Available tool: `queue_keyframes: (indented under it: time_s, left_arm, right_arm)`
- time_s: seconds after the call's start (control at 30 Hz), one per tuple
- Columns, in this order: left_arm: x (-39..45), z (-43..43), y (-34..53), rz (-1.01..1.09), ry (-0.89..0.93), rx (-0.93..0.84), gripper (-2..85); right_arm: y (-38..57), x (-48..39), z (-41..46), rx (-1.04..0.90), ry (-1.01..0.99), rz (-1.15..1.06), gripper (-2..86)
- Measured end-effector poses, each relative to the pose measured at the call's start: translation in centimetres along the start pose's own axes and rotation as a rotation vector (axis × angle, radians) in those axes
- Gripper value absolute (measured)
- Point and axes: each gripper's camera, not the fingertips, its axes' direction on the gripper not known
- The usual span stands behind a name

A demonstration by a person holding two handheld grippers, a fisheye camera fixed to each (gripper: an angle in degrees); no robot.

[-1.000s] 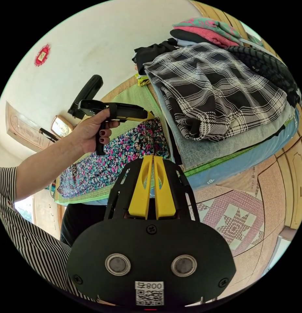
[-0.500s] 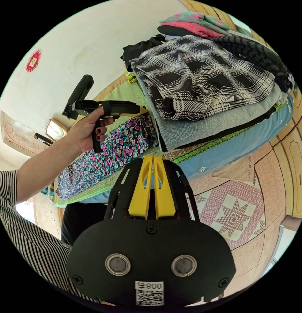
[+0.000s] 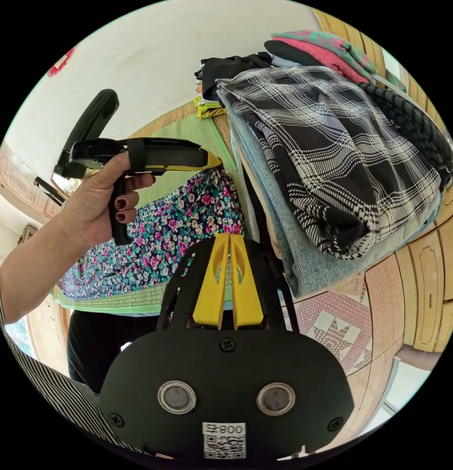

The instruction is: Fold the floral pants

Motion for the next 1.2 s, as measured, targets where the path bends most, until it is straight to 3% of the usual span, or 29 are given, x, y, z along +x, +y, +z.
queue_keyframes:
  time_s: [0.07, 0.33, 0.6, 0.73, 0.8, 0.93, 1.03, 1.2]
  left_arm:
    - [-1.1, 0.1, 1.4, -0.054, -0.005, -0.053, 4.6]
    - [-2.8, -6.8, 6.7, -0.085, 0.133, 0.141, 4.6]
    - [-2.7, -12.6, 17.3, -0.024, 0.065, 0.072, 2.8]
    - [-3.3, -13.6, 23.1, -0.05, 0.023, -0.025, 1.7]
    - [-4.0, -14.6, 25.2, -0.087, 0.087, 0.017, 1.3]
    - [-5.1, -19.0, 29.9, -0.134, 0.201, 0.115, 1.4]
    - [-6.2, -23.7, 34.6, -0.164, 0.159, 0.179, 2.8]
    - [-10.2, -32.7, 43.4, -0.339, -0.097, 0.266, 5.6]
  right_arm:
    - [-0.5, -0.5, 0.2, -0.006, 0.007, -0.001, 0.0]
    - [-2.8, -2.1, 0.9, -0.021, -0.025, 0.025, 0.0]
    - [-9.0, -8.4, -0.1, 0.043, 0.028, -0.129, 0.0]
    - [-13.3, -10.2, 3.3, -0.016, 0.102, -0.18, 0.1]
    - [-15.3, -10.5, 6.8, -0.161, 0.146, -0.176, 0.2]
    - [-16.4, -12.4, 5.9, -0.12, 0.152, -0.197, 0.4]
    - [-16.6, -15.7, 5.0, -0.09, 0.047, -0.27, 1.0]
    - [-16.7, -25.8, 6.7, -0.145, -0.271, -0.503, 4.8]
